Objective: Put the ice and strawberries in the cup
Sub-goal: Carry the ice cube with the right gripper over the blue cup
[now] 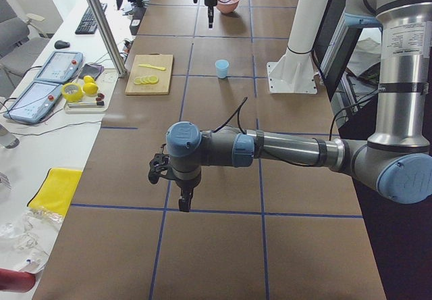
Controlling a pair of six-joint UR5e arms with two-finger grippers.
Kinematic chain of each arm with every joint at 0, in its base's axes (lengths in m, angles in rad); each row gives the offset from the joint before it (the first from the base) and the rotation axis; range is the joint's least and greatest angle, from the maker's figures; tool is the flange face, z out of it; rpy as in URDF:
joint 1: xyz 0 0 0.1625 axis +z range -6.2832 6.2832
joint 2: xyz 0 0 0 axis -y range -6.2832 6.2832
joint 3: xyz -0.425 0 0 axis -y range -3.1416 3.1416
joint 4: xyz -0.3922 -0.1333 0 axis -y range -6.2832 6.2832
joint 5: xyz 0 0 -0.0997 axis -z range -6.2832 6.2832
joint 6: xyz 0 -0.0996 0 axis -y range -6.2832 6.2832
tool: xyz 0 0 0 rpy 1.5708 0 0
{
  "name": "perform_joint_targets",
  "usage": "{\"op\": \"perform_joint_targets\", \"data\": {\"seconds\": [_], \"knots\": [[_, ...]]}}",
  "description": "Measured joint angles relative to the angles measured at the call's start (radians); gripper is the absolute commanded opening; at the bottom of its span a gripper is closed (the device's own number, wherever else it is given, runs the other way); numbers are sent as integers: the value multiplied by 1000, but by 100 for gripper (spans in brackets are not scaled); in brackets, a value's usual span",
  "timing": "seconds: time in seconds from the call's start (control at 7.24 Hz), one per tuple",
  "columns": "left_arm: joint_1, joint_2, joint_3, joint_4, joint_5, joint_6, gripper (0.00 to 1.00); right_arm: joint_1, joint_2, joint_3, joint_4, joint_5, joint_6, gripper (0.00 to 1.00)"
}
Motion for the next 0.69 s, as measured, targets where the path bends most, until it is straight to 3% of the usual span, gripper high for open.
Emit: {"op": "perform_joint_targets", "data": {"seconds": [0.69], "knots": [[0,0,11,-1,0,-1,100,-150,171,-135,-24,-121,76,0]]}}
